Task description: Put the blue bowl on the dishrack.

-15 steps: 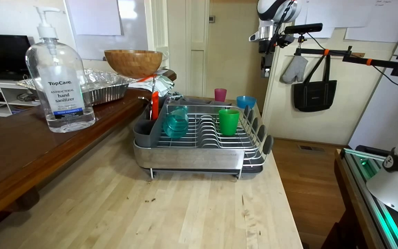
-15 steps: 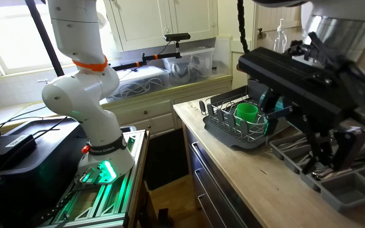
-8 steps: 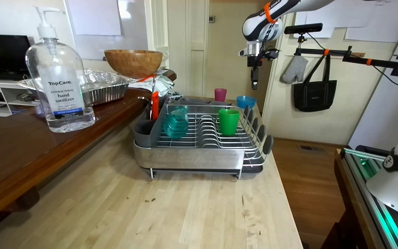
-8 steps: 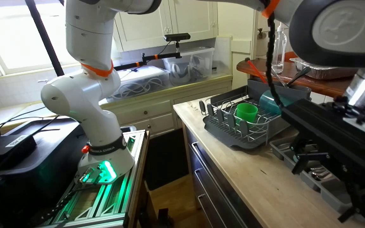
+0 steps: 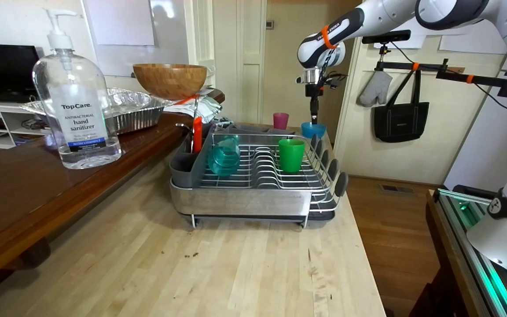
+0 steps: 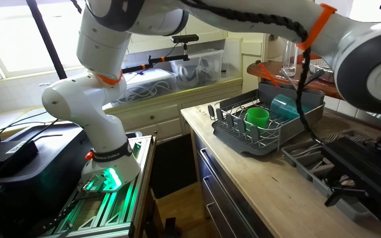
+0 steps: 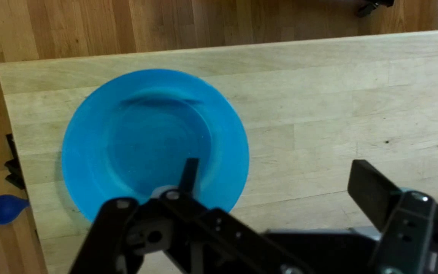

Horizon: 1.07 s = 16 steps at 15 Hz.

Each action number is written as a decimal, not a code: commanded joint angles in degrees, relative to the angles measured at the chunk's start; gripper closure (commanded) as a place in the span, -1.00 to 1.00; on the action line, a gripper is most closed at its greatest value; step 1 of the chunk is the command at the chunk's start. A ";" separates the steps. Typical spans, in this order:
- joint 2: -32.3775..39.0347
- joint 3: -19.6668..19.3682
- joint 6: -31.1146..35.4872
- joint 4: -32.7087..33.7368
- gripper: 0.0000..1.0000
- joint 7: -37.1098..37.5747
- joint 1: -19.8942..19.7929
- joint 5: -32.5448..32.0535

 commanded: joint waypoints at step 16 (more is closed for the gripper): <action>7.79 2.38 -1.19 8.00 0.93 10.26 -1.78 -4.72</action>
